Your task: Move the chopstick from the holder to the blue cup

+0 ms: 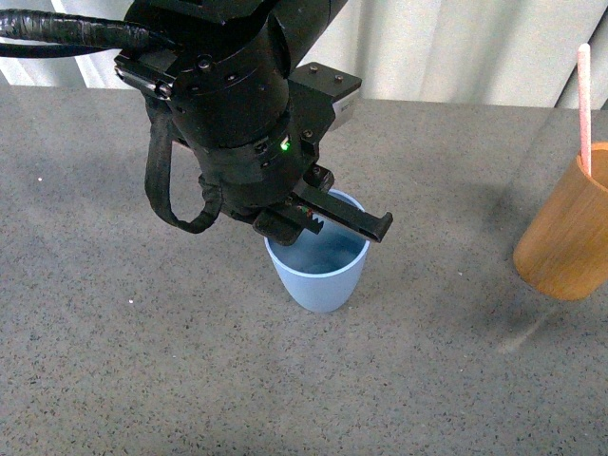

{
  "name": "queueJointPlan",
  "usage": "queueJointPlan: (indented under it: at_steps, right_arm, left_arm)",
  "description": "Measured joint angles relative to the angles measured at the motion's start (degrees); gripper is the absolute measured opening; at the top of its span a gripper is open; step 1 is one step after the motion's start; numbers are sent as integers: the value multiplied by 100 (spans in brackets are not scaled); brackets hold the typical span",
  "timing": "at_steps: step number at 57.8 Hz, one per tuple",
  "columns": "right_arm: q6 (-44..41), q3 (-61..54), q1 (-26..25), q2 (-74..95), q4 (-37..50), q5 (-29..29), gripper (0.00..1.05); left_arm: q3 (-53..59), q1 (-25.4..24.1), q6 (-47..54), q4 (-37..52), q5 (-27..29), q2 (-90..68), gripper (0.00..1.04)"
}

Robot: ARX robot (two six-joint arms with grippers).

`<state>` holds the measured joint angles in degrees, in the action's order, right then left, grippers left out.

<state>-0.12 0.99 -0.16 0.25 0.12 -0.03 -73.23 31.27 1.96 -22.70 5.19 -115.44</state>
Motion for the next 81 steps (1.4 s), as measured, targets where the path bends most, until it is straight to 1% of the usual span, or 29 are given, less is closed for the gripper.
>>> queueJointPlan:
  at_steps: [3, 5, 7, 10, 14, 16, 19, 23, 25, 32, 37, 41, 44, 49, 53, 59, 66, 74, 75, 77, 78, 79, 80, 81]
  right_arm:
    - [0, 0, 0, 0, 0, 0, 95]
    - [-2, 0, 0, 0, 0, 0, 95]
    - [0, 0, 0, 0, 0, 0, 95]
    - [0, 0, 0, 0, 0, 0, 95]
    - [0, 0, 0, 0, 0, 0, 95]
    - [0, 0, 0, 0, 0, 0, 95]
    - [0, 0, 0, 0, 0, 0, 95]
    - [0, 0, 0, 0, 0, 0, 95]
    - [0, 0, 0, 0, 0, 0, 95]
    - [0, 0, 0, 0, 0, 0, 95]
    - [-2, 0, 0, 0, 0, 0, 95]
    - [0, 0, 0, 0, 0, 0, 95]
    - [0, 0, 0, 0, 0, 0, 95]
    - [0, 0, 0, 0, 0, 0, 95]
    - [0, 0, 0, 0, 0, 0, 95]
    - [0, 0, 0, 0, 0, 0, 95]
    - [0, 0, 0, 0, 0, 0, 95]
    - [0, 0, 0, 0, 0, 2, 95]
    - [0, 0, 0, 0, 0, 2, 95]
    - [0, 0, 0, 0, 0, 2, 95]
    - [0, 0, 0, 0, 0, 0, 95]
    - [0, 0, 0, 0, 0, 2, 95]
    - [0, 0, 0, 0, 0, 2, 95]
    - [0, 0, 0, 0, 0, 2, 95]
  left_arm:
    - [7, 2, -20, 26, -2, 0, 3]
    - [7, 2, -57, 26, -37, 0, 7]
    - [7, 2, -68, 24, -70, 0, 14]
    - [7, 2, -77, 22, -76, 0, 21]
    - [2, 2, -81, -22, -92, 9, 35]
    - [2, -2, -79, -33, -90, 20, 39]
    - [-4, -22, -81, -74, -92, 50, 50]
    - [-9, -50, -79, -96, -94, 103, 60]
    - [-9, -63, -79, -96, -94, 129, 64]
    - [-7, -210, -77, -116, -131, 398, 89]
    - [61, -308, -79, -48, -149, 629, 100]
    - [179, -400, -129, 87, -175, 848, 98]
    - [361, -511, -232, 365, -157, 1099, 98]
    - [920, -817, -404, 1279, 83, 1799, 98]
    - [1434, -1121, -474, 2085, 396, 2352, 98]
    - [2065, -1449, -457, 3032, 809, 2929, 98]
    - [2253, -1585, -455, 3237, 901, 3132, 98]
    - [2315, -1545, -415, 3241, 837, 3084, 98]
    - [2380, -1545, -356, 3421, 876, 3062, 97]
    - [2618, -1552, -337, 4116, 925, 3062, 91]
    - [2911, -1574, -308, 4868, 903, 3084, 86]
    - [3121, -1596, -299, 5329, 861, 3117, 82]
    - [3333, -1628, -282, 5744, 820, 3161, 79]
    - [3434, -1644, -280, 5923, 798, 3182, 77]
